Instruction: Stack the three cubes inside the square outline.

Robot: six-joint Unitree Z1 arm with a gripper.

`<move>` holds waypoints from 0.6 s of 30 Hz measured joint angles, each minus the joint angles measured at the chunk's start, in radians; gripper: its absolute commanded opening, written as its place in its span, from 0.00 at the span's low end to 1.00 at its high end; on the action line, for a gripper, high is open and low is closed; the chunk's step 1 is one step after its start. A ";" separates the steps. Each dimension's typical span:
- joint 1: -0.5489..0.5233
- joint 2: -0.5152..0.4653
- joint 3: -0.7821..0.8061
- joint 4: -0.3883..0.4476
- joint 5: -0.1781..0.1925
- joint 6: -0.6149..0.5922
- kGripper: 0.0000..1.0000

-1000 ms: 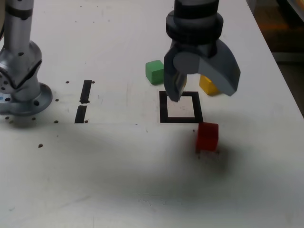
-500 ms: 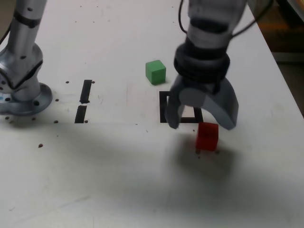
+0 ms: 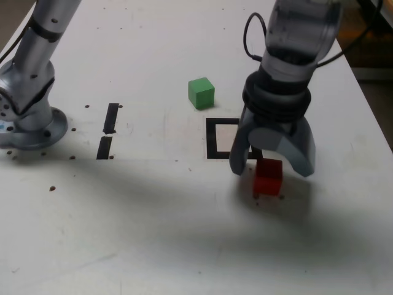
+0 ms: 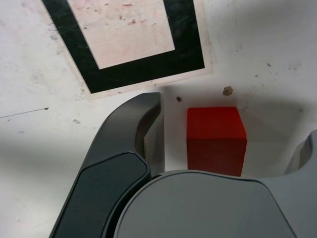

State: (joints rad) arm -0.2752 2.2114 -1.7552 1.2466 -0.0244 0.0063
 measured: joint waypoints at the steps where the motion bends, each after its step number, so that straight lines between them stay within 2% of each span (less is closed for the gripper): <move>1: 0.000 0.005 0.000 -0.005 -0.001 0.000 0.93; 5: 0.000 0.019 -0.009 -0.016 -0.007 0.000 0.87; 8: 0.000 0.028 -0.013 -0.017 -0.011 0.000 0.77; 18: 0.001 0.045 -0.014 -0.058 -0.023 0.003 0.32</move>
State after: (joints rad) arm -0.2747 2.2563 -1.7688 1.1889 -0.0477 0.0091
